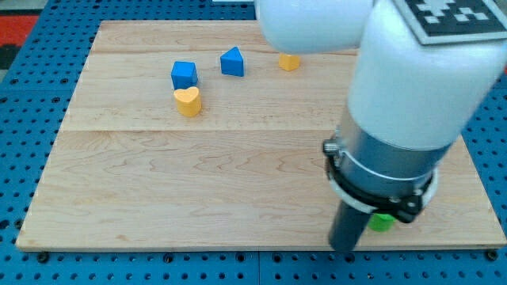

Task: Push the red star towards the blue triangle

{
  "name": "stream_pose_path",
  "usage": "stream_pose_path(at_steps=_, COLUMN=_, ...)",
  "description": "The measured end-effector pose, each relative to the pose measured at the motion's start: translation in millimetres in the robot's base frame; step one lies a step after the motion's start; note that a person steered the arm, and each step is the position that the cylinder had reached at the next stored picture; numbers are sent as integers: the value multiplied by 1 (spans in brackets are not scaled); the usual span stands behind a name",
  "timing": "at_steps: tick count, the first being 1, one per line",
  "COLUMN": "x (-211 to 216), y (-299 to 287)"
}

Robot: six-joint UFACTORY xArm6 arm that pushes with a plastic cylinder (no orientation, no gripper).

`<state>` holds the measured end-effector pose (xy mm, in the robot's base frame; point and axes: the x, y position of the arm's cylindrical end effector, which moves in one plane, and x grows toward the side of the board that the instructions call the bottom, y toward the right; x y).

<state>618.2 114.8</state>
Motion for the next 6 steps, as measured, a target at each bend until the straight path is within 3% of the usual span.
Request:
stream_pose_path(at_steps=2, x=-17, y=93)
stream_pose_path(at_steps=5, x=-119, y=4)
stream_pose_path(at_steps=6, x=-78, y=12)
